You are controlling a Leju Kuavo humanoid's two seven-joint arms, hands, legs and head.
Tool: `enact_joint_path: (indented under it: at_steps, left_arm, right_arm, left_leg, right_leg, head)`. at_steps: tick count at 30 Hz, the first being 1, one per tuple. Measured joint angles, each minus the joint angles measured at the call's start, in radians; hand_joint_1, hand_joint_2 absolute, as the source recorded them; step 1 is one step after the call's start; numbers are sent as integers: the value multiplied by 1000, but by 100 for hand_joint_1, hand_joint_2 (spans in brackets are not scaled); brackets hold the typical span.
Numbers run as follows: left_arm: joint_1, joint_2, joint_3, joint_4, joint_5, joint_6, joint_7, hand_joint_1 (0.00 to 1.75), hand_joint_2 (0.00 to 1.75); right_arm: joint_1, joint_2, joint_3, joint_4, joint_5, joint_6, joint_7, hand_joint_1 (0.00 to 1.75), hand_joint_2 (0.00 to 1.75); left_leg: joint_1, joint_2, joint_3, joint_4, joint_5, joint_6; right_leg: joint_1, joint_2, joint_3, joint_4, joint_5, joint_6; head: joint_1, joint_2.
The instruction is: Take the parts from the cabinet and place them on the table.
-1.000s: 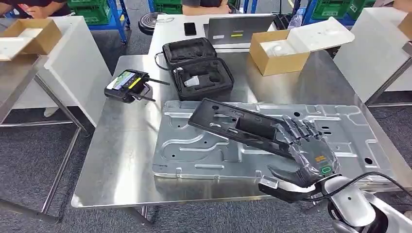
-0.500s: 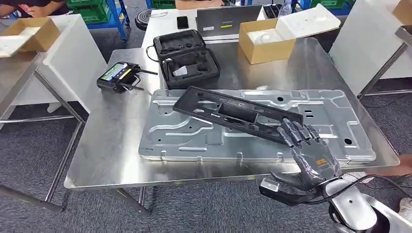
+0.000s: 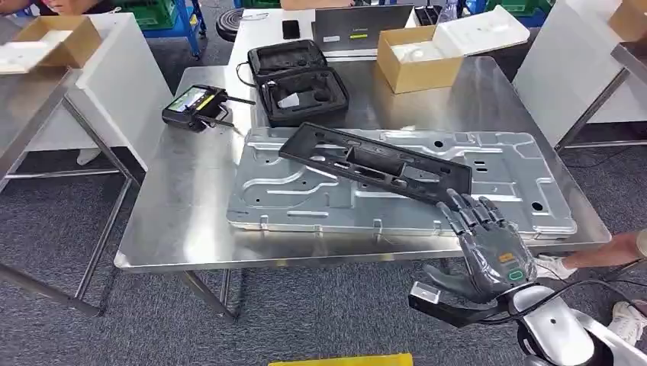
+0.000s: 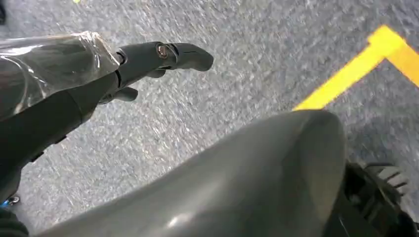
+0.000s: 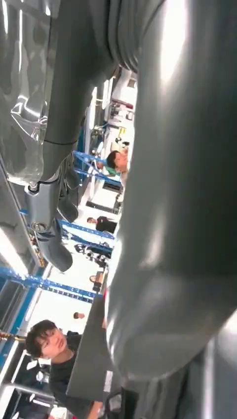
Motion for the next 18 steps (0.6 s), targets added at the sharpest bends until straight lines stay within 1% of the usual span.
enact_joint_path:
  at_steps: [1, 2, 3, 4, 5, 6, 7, 8, 9, 10, 11, 12, 13, 14, 15, 16, 17, 18]
  left_arm:
    - [1, -2, 0, 0, 0, 0, 0, 0, 0]
    - [1, -3, 0, 0, 0, 0, 1, 0, 0]
    - [1, -4, 0, 0, 0, 0, 3, 0, 0]
    - [1, -4, 0, 0, 0, 0, 3, 0, 0]
    - [0, -3, 0, 0, 0, 0, 3, 0, 0]
    - [0, -1, 0, 2, 0, 0, 3, 0, 0]
    - [2, -2, 0, 2, 0, 1, 3, 0, 0]
    - [2, -2, 0, 2, 0, 1, 3, 0, 0]
    - [3, -2, 0, 2, 0, 1, 3, 0, 0]
    - [4, -2, 0, 3, 0, 1, 3, 0, 0]
    - [3, -2, 0, 3, 0, 2, 3, 0, 0]
    - [4, -2, 0, 3, 0, 2, 3, 0, 0]
    - [3, -2, -1, 3, 0, 2, 3, 0, 0]
    - [2, -3, -1, 3, 0, 2, 3, 0, 0]
    - [2, -3, -1, 3, 0, 3, 3, 0, 0]
    - [2, -3, -1, 3, 0, 3, 3, 0, 0]
    - [2, -3, -1, 3, 0, 3, 3, 0, 0]
    - [1, -3, -1, 3, 0, 4, 3, 0, 0]
  right_arm:
    - [1, 0, 0, 1, 0, -1, 0, 0, 0]
    - [4, 0, 0, 1, 0, -3, 0, 0, 0]
    - [7, 0, 0, 2, 0, -5, 0, 0, 0]
    - [8, 0, 0, 2, 0, -8, 0, 0, 0]
    - [8, 1, 0, 3, 0, -12, 0, 0, 0]
    - [8, 3, -1, 4, -2, -18, 0, 0, 0]
    - [15, 5, -2, 6, -4, -21, 0, 0, 0]
    - [18, 5, -3, 7, -5, -25, 0, 0, 0]
    - [20, 6, -2, 8, -9, -27, -1, 0, 0]
    - [21, 7, -2, 10, -10, -29, -1, 0, 0]
    - [21, 7, -3, 10, -12, -31, -1, 0, 0]
    - [24, 7, -3, 10, -12, -34, -1, 0, 0]
    - [24, 7, -3, 10, -12, -35, -1, 0, 0]
    - [25, 7, -3, 10, -13, -37, -1, 0, 0]
    - [26, 7, -3, 13, -15, -42, -1, 0, 0]
    - [28, 7, -3, 15, -19, -45, -1, 0, 0]
    - [31, 7, -3, 16, -21, -47, -1, 0, 0]
    - [35, 7, -3, 18, -23, -53, -1, 0, 0]
  left_leg:
    - [4, 1, -12, 7, 4, -5]
    - [10, 1, -26, 17, 8, -10]
    - [19, 1, -43, 29, 11, -16]
    - [26, 1, -60, 45, 13, -21]
    - [26, 0, -76, 64, 12, -30]
    - [24, -2, -100, 84, 11, -41]
    - [18, -4, -103, 90, 19, -47]
    - [19, -5, -108, 94, 23, -52]
    - [20, -6, -113, 94, 31, -57]
    - [23, -6, -123, 95, 31, -59]
    - [28, -5, -134, 112, 4, -64]
    - [28, -4, -151, 163, -51, -69]
    - [28, -4, -173, 234, -109, -72]
    - [29, -4, -193, 318, -163, -74]
    - [28, -4, -206, 390, -196, -73]
    - [27, -4, -205, 432, -198, -69]
    - [22, -4, -186, 430, -173, -60]
    - [17, -4, -147, 389, -135, -45]
  right_leg:
    - [-3, 0, 2, 25, 9, 6]
    - [-6, 0, 27, 4, 41, 13]
    - [-11, -1, 71, -57, 81, 23]
    - [-19, -2, 125, -139, 112, 35]
    - [-30, -2, 177, -219, 118, 50]
    - [-16, 6, 205, -280, 84, 50]
    - [-19, 6, 192, -262, 91, 25]
    - [-21, 5, 186, -260, 90, 22]
    - [-16, 4, 175, -247, 93, 17]
    - [-19, 0, 164, -243, 99, 8]
    - [-19, -3, 152, -244, 106, -8]
    - [-18, -3, 140, -244, 115, -20]
    - [-16, -4, 128, -244, 123, -29]
    - [-13, -5, 116, -244, 134, -33]
    - [-8, -5, 104, -244, 145, -35]
    - [-3, -5, 91, -244, 155, -37]
    - [3, -5, 76, -244, 167, -40]
    - [10, -4, 61, -244, 179, -42]
  head:
    - [0, 0]
    - [0, 0]
    - [0, 0]
    - [0, 0]
    - [0, 0]
    - [6, 0]
    - [5, 0]
    - [3, 0]
    - [3, 0]
    - [3, 0]
    - [2, 0]
    - [2, 0]
    - [2, 0]
    - [2, 0]
    - [2, 0]
    - [2, 0]
    - [2, 0]
    - [2, 0]
